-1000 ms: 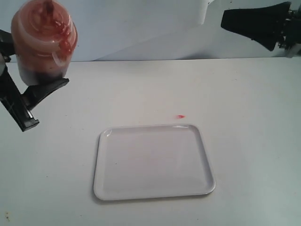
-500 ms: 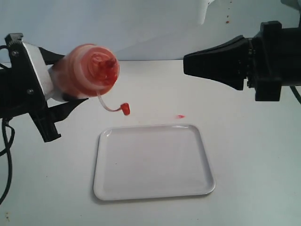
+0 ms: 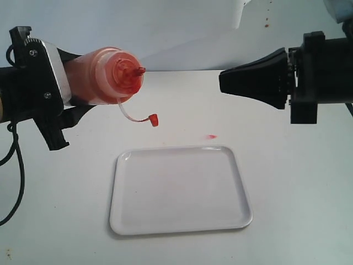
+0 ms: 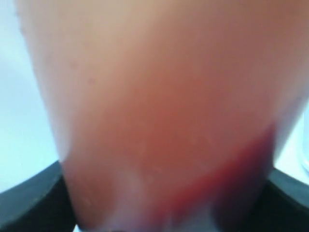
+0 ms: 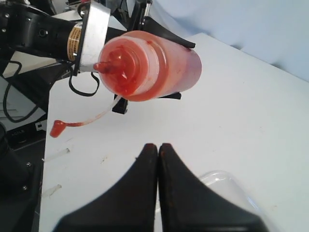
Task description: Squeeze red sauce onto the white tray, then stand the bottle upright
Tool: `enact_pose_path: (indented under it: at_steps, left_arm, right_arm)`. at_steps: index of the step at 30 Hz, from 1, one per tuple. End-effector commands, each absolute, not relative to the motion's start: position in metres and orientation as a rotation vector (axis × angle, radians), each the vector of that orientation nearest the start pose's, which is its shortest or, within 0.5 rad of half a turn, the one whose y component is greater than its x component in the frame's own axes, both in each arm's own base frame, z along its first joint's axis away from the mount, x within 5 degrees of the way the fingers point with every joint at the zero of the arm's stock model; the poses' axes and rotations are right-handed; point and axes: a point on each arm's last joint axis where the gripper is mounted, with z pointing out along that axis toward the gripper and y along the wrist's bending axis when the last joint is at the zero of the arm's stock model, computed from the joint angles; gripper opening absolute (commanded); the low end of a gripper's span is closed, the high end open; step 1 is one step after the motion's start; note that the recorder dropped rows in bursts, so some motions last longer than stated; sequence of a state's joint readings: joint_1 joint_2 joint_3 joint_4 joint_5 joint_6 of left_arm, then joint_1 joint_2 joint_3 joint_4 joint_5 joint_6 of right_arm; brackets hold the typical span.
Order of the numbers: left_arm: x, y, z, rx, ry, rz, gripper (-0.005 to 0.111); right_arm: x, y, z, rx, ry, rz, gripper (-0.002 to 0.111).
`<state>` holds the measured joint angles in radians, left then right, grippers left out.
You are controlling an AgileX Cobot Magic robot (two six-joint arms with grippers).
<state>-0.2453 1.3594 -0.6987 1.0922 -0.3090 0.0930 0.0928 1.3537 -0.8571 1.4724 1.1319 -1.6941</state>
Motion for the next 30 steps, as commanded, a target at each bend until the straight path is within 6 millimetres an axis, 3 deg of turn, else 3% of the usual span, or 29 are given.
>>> enact_pose_path:
  at_steps: [1, 6, 18, 25, 30]
  left_arm:
    - [0.268, -0.094, 0.261, 1.385, 1.384, 0.306, 0.000]
    - [0.269, -0.088, 0.256, 1.448, 1.412, 0.411, 0.000]
    - [0.270, -0.083, 0.253, 1.497, 1.436, 0.480, 0.000]
    - [0.259, -0.107, 0.248, 1.657, 1.374, 0.540, 0.000]
    - [0.256, -0.110, 0.245, 1.719, 1.377, 0.601, 0.000]
  right_arm:
    - [0.239, 0.106, 0.304, -1.038, 1.681, 1.012, 0.000]
    - [0.239, 0.106, 0.304, -1.038, 1.681, 1.012, 0.000]
    - [0.239, 0.106, 0.304, -1.036, 1.684, 1.015, 0.000]
    - [0.239, 0.106, 0.304, -1.036, 1.684, 1.015, 0.000]
    - [0.239, 0.106, 0.304, -1.036, 1.684, 1.015, 0.000]
